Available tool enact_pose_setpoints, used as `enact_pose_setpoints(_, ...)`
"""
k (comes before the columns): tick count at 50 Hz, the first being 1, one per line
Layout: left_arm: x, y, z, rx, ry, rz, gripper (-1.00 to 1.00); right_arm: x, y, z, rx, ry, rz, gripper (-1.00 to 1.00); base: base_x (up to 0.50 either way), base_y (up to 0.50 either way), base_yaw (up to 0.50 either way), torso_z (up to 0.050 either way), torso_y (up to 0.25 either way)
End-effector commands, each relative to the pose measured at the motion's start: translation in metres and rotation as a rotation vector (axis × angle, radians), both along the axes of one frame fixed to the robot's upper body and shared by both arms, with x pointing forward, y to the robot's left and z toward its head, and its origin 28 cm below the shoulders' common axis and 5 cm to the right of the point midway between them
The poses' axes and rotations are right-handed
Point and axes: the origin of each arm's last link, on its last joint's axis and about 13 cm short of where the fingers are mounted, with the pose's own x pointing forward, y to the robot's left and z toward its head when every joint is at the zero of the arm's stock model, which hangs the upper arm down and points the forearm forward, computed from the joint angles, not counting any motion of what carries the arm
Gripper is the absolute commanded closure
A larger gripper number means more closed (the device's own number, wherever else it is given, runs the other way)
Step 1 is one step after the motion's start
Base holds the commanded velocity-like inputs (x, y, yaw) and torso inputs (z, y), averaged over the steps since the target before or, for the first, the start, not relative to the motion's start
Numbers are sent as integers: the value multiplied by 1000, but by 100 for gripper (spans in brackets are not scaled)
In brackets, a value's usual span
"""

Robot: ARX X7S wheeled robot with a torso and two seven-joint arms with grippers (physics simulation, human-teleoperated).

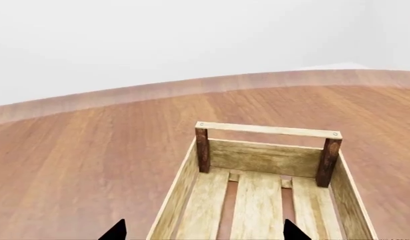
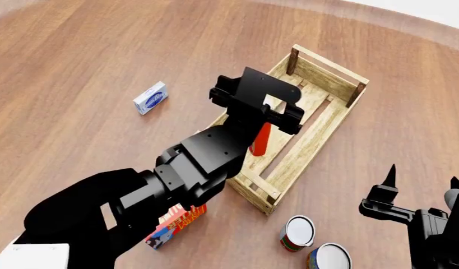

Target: Pick up the ketchup, and put it in the wooden tray.

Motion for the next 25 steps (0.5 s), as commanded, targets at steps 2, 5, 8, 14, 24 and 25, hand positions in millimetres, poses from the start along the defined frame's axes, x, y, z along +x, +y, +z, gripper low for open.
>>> enact_pose_setpoints(2, 0, 0, 2, 4, 11, -9, -100, 0, 0, 0, -3, -6, 4, -100, 0, 0, 0, -18, 188)
enact_pose_setpoints(5, 0, 0, 3, 5, 11, -11, -100, 0, 0, 0, -4, -8, 5, -100, 0, 0, 0, -20, 203)
enact_pose_setpoints(8, 1, 0, 4, 7, 9, -11, -100, 0, 0, 0, -6, -10, 7, -100, 0, 0, 0, -21, 221)
enact_pose_setpoints(14, 2, 0, 8, 4, 1, -13, -100, 0, 0, 0, -9, -15, 15, -100, 0, 0, 0, -22, 220)
enact_pose_setpoints(24, 2, -3, 21, -31, -25, -37, -100, 0, 0, 0, -16, -24, 26, -100, 0, 0, 0, -22, 220)
enact_pose_setpoints(25, 2, -4, 23, -47, -32, -42, -100, 1, 0, 0, -17, -26, 28, -100, 0, 0, 0, -21, 219)
